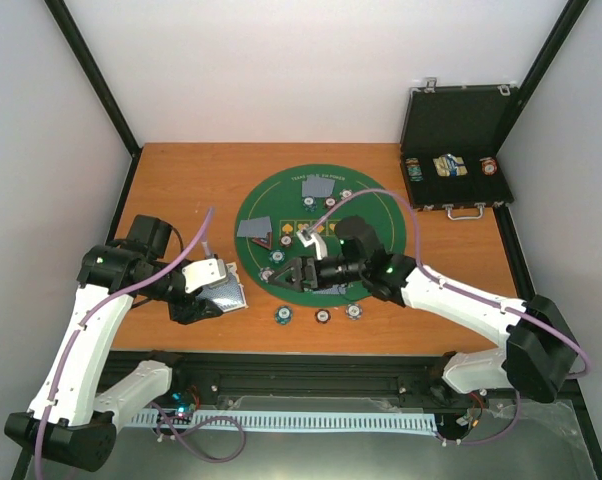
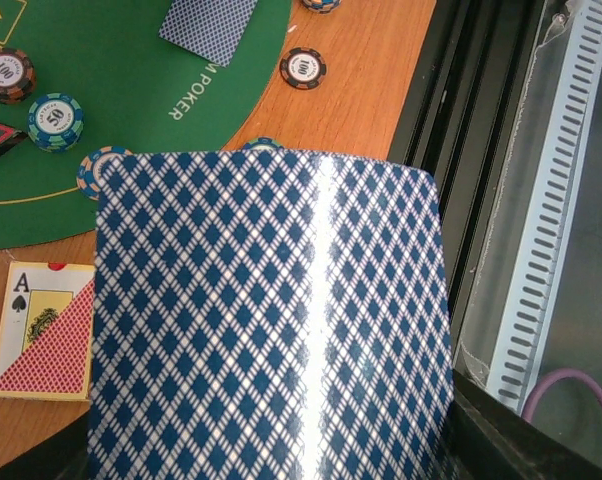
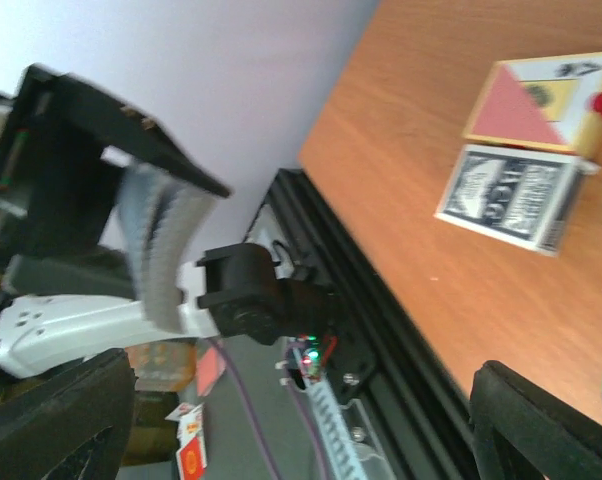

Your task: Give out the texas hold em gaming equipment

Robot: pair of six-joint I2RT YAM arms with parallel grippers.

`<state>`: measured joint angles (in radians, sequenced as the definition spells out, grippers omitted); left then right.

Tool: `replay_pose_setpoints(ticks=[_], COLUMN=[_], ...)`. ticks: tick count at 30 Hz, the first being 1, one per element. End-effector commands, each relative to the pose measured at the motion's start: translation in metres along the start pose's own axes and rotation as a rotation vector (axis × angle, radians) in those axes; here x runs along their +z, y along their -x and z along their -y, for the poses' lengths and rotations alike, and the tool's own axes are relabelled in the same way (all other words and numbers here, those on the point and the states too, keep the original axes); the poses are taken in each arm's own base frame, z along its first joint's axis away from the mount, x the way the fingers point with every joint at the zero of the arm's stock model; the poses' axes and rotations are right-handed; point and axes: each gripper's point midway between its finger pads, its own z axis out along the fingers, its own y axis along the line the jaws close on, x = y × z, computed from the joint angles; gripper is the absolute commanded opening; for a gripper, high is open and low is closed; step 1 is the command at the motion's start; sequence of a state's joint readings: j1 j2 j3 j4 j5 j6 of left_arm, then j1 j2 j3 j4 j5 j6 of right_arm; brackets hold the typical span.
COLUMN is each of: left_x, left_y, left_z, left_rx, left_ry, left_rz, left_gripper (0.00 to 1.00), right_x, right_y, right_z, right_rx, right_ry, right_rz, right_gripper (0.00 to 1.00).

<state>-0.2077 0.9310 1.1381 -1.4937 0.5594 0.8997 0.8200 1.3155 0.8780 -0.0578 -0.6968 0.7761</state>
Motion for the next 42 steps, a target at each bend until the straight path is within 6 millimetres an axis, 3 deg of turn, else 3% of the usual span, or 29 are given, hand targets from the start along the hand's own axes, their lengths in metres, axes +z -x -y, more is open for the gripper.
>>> replay_pose_setpoints(ticks=[1,12,27,34,42], left_x=[-0.008,-0.01,-0.014,-0.015,-0.02], left_y=[0.007,0.01,0.013,0.013,0.016], left_z=[0.006,0.007,0.011,0.014,0.016], left_rx=[-0.002,-0.006,0.027,0.038,0.047], left_ry=[-0.001,-0.001,-0.011,-0.018,-0.009], left_rz=[0.035,0.049,0.055,0.06,0.067], left_gripper=[0.11,0.11,0.12,0.11,0.11], right_x=[0.014,0.06,0.099,0.111,0.101], right_y=[0.002,-0.007,-0.008,-0.007,-0.01], right_z=[-0.043,-0.08,-0.091,-0.079,-0.04], right_rx=[-0.039,-0.071,-0.02,0.017,0.079], right_ry=[0.12,0.195,0.279,0.261,0.192], right_rz=[0.031,-0.07,-0.145,-0.161,-0.165], right_gripper=[0.9,0.86,0.82,0.78,0.72])
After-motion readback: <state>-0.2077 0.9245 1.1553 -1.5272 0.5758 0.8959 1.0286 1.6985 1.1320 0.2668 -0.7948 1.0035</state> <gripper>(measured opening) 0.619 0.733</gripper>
